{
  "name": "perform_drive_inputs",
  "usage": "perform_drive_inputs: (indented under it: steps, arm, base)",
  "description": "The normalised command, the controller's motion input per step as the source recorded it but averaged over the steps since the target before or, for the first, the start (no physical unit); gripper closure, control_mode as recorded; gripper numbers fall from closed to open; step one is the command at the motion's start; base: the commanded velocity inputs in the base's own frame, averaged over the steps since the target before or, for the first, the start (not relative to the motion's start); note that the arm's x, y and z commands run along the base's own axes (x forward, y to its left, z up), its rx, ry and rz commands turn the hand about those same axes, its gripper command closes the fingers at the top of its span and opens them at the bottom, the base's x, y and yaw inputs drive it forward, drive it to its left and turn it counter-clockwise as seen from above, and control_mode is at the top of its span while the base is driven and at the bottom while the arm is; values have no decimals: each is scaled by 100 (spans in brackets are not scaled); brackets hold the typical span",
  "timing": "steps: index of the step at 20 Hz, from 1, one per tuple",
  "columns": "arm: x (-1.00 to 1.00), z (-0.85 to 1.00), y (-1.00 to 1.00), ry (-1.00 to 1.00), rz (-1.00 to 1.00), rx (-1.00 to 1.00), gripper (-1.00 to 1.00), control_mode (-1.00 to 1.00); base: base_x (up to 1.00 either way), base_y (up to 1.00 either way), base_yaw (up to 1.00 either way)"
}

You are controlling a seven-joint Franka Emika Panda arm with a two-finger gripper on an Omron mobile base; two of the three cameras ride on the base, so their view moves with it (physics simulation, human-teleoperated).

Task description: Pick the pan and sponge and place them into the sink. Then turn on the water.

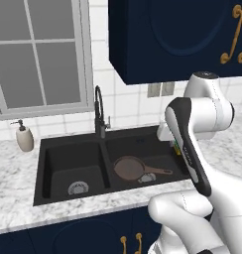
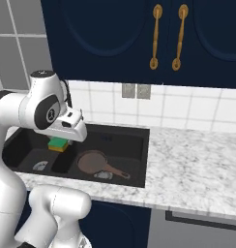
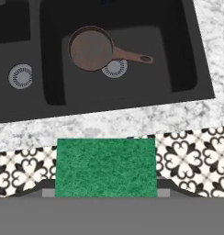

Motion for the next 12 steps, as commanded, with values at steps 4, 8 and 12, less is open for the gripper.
perform_drive_inputs:
  steps: [4, 8, 12]
  arm:
    - [0, 0, 0, 0, 0, 0, 100, 100]
    - [0, 0, 0, 0, 0, 0, 100, 100]
    - [22, -9, 0, 0, 0, 0, 100, -100]
  base:
    - [27, -19, 0]
    - [29, -7, 0]
    - [8, -1, 0]
